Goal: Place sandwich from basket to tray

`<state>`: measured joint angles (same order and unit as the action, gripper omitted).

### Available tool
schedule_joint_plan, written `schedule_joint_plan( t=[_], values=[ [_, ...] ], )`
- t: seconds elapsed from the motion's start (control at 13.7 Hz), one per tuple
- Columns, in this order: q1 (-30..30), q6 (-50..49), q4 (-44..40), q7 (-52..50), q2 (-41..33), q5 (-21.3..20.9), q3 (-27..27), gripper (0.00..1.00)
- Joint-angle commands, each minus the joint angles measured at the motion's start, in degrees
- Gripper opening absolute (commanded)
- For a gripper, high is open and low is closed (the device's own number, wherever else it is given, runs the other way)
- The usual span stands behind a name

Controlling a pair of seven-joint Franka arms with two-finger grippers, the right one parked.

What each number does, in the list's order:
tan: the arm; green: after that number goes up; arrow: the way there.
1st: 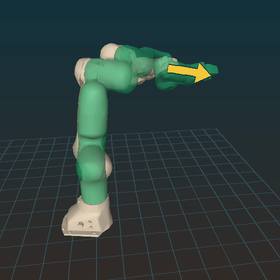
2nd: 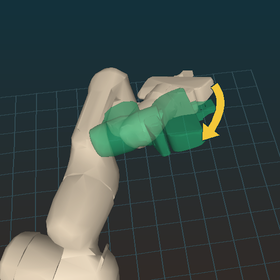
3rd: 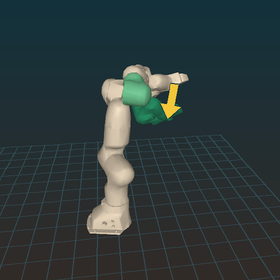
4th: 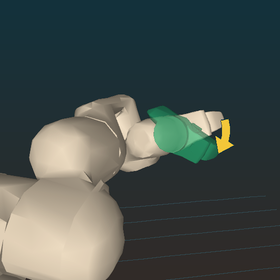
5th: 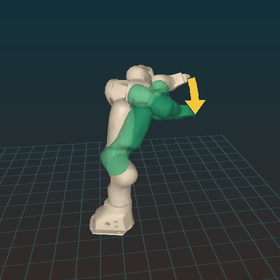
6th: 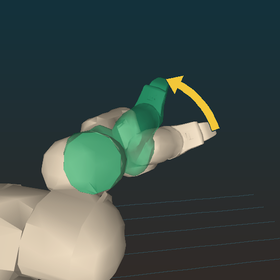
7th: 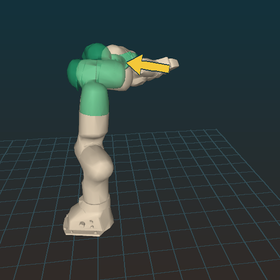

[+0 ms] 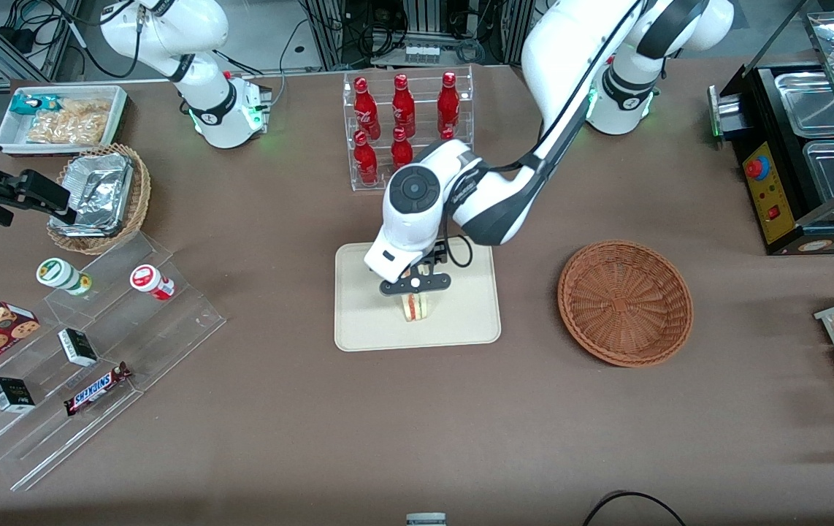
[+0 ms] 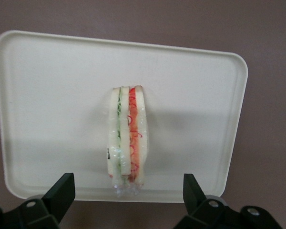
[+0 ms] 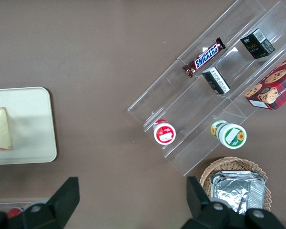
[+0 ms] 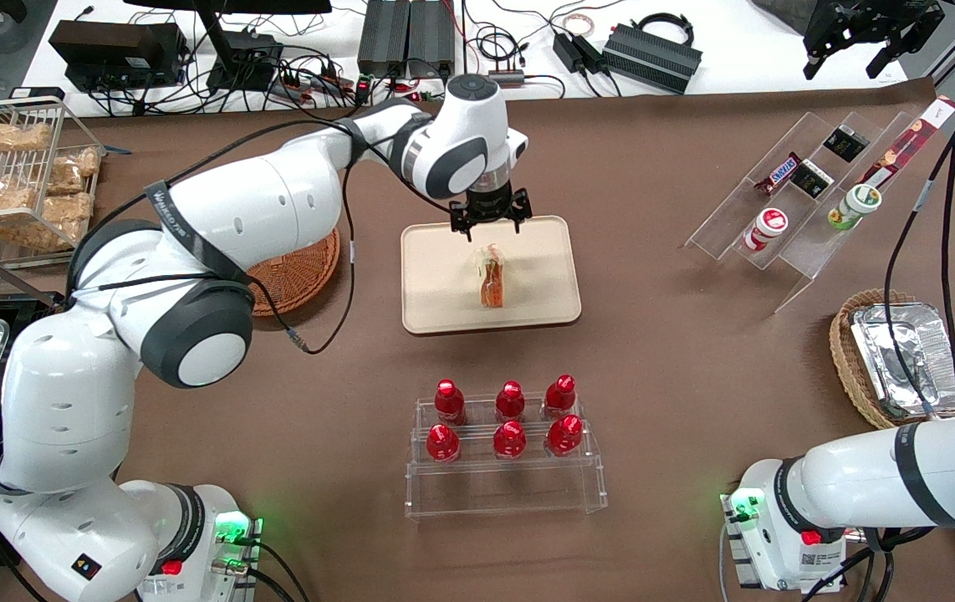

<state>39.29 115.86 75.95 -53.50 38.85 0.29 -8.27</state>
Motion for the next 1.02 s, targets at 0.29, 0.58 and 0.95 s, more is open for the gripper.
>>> schedule_joint_plan(
  t=[0.29,0.58,0.95],
  values=[
    [-0.4,-16.7,1.4,1.4,-6.8,-0.5,7.7,1.0],
    [-0.5,-18.8,5.4,7.9,-8.0,-0.5,13.6,1.0],
    [-6.1,-18.9,13.9,19.5,-16.2,0.5,16.8,1.0]
  ],
)
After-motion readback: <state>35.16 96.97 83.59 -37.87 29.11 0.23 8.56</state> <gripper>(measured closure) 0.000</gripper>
